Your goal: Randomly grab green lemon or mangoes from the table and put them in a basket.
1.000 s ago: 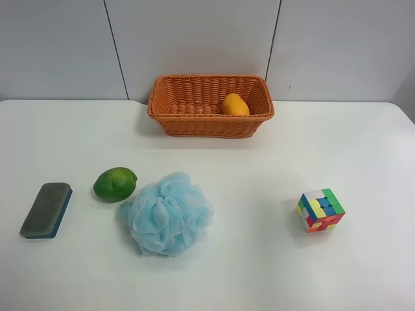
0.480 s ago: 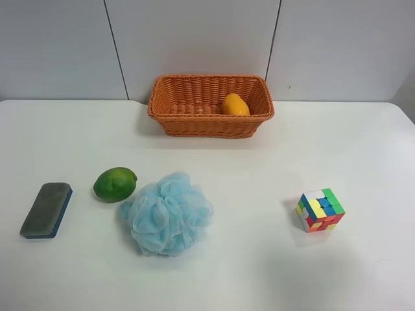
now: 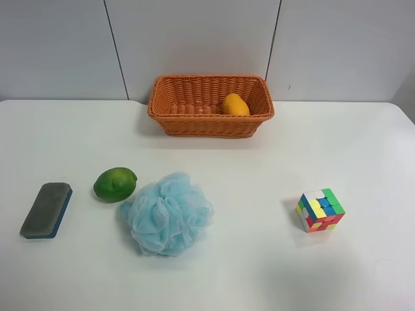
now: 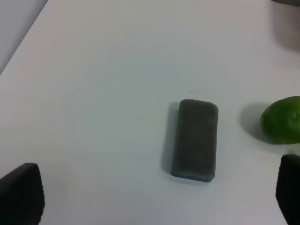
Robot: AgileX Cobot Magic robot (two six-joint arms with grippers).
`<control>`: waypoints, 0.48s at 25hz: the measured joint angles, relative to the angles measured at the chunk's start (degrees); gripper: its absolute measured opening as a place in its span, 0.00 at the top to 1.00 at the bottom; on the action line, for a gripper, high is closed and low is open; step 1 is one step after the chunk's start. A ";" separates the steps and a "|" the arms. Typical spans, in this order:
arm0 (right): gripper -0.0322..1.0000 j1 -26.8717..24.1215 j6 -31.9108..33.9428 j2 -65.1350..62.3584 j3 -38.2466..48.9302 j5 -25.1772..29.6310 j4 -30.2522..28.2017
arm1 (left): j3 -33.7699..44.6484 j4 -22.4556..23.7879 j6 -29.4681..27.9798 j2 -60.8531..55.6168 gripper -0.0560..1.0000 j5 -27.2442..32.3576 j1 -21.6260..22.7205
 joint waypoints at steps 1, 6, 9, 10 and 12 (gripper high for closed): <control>0.02 0.00 0.36 0.00 0.12 -0.41 -0.06 | 0.00 0.00 0.00 0.00 0.01 0.00 0.00; 0.02 0.00 2.34 0.00 0.49 -0.74 -1.33 | 0.00 0.00 0.00 0.00 0.01 0.00 0.00; 0.02 0.00 2.40 0.00 0.49 -0.74 -1.33 | 0.00 0.00 0.00 0.00 0.01 0.00 0.00; 0.02 0.00 2.40 0.00 0.49 -0.74 -1.33 | 0.00 0.00 0.00 0.00 0.01 0.00 0.00; 0.02 0.00 2.40 0.00 0.56 -0.74 -1.33 | 0.00 0.00 0.00 0.00 0.01 0.00 0.00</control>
